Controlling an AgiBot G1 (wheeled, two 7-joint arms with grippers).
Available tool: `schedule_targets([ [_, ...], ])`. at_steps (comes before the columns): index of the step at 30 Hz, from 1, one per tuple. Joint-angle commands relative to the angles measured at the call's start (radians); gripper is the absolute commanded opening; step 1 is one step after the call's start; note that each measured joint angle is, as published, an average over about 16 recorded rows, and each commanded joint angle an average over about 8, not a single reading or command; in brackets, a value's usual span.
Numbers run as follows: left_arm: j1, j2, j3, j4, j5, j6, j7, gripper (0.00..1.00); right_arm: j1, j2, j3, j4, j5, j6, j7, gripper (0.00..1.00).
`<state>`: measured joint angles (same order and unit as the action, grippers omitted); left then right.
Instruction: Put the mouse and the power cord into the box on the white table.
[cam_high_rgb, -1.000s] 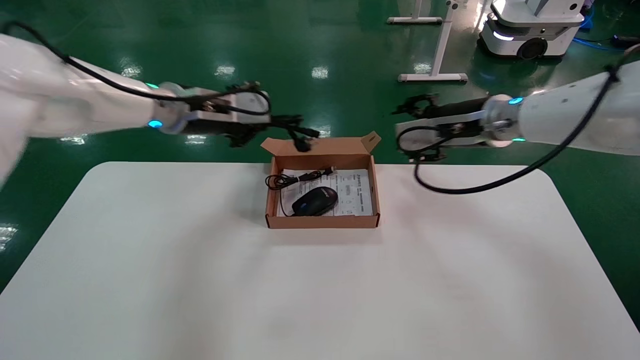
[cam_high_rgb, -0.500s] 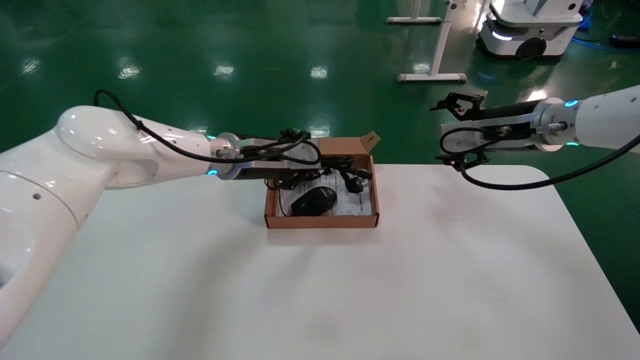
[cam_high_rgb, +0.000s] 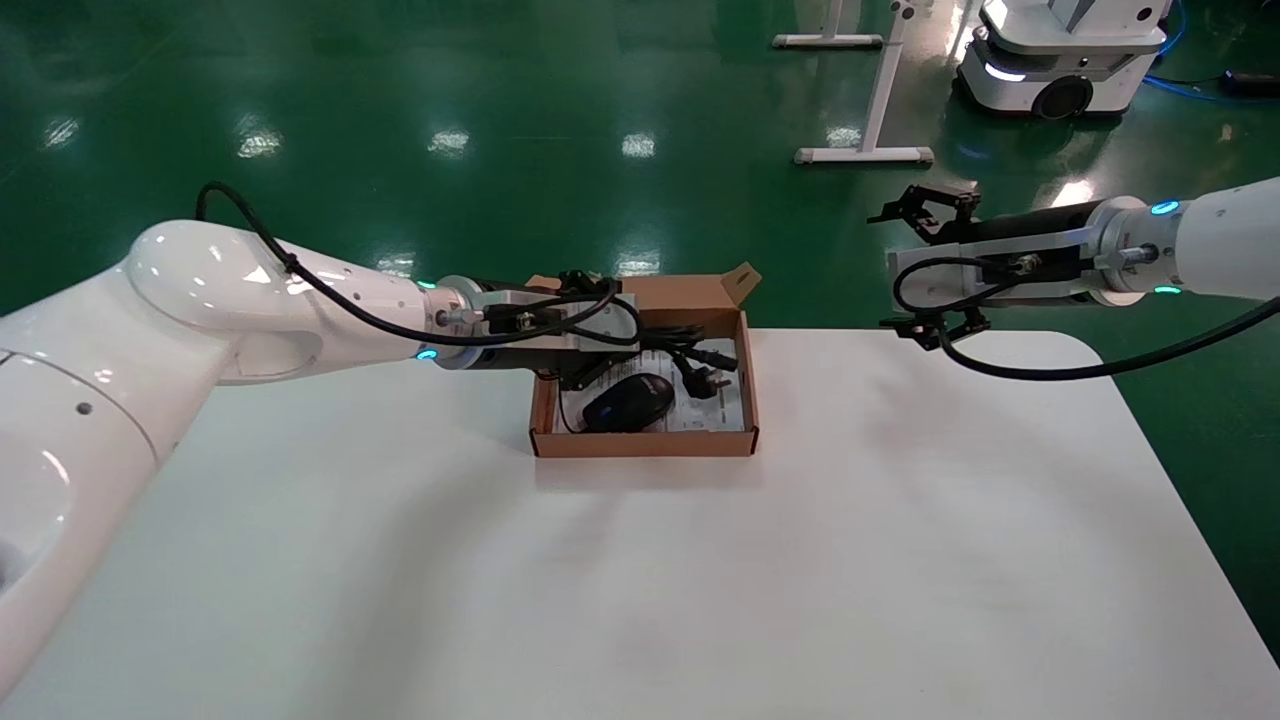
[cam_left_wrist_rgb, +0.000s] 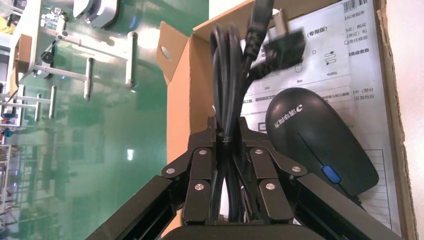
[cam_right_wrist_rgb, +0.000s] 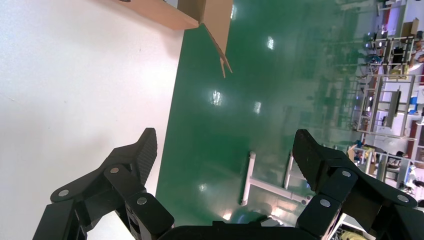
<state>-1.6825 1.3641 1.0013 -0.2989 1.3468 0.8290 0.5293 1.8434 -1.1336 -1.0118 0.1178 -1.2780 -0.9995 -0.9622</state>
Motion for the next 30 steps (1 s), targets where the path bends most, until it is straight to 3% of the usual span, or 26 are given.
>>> schedule_targets([
  [1,0.0,0.001,0.004,-0.001,-0.001,-0.003,0.0,1.0,0.002,0.001,0.001,-0.001,0.001,-0.004,-0.001,1.0],
  [9,0.037,-0.046,-0.044,-0.062,-0.041,0.039,-0.045,1.0,-0.038,0.027,0.039,0.061,0.03,-0.028,0.059,1.0],
  [30,0.25,-0.31,-0.297,-0.407,-0.256,0.273,-0.296,1.0,-0.308,0.21,0.294,0.469,0.221,-0.201,0.461,1.0],
])
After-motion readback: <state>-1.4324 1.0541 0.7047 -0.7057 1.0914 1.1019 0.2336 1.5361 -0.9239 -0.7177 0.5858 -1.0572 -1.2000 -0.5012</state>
